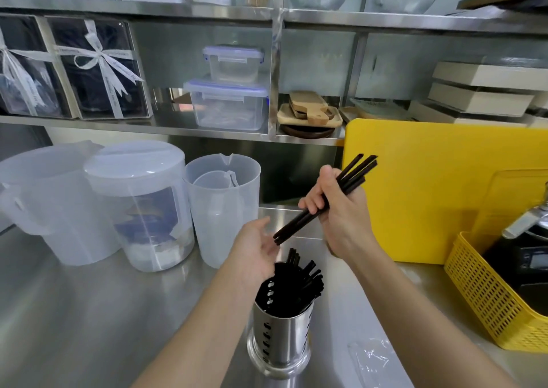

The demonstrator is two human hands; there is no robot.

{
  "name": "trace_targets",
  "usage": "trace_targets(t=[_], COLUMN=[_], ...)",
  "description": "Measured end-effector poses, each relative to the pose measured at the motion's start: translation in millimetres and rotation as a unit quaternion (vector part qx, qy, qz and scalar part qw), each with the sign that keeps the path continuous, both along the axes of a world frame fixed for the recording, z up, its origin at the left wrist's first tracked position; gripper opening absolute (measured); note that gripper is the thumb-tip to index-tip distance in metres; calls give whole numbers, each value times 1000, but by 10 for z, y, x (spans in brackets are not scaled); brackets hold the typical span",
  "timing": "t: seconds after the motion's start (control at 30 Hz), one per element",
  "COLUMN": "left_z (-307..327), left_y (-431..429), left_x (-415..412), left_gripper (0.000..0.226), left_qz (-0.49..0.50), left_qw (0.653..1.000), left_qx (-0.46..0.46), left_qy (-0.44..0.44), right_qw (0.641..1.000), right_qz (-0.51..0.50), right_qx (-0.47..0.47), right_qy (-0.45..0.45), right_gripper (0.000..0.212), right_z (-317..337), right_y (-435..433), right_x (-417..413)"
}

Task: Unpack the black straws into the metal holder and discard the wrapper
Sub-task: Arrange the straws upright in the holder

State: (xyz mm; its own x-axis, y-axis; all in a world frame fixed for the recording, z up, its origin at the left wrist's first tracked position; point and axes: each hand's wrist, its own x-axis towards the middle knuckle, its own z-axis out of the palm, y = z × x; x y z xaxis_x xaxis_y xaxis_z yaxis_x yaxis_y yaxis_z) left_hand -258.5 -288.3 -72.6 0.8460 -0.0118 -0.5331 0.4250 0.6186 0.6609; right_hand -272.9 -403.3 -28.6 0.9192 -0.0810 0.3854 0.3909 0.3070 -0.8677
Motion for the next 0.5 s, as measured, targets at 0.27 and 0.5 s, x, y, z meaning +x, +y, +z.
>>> trace_targets(t=[0.27,0.5], left_z=[-106,-347], left_y=[313,290], left_x=[-190,-253], left_gripper=[76,43], left_qz=[-341,-297], left_qw=[764,723], left_qx=[380,497], left_qy=[-395,-376], right_qw=[987,892], right_qz=[96,-11], right_qx=[-105,-447], right_qy=[72,67], right_gripper=[37,23], right_z=[-206,-313], right_y=[88,114], right_x=[-17,-17])
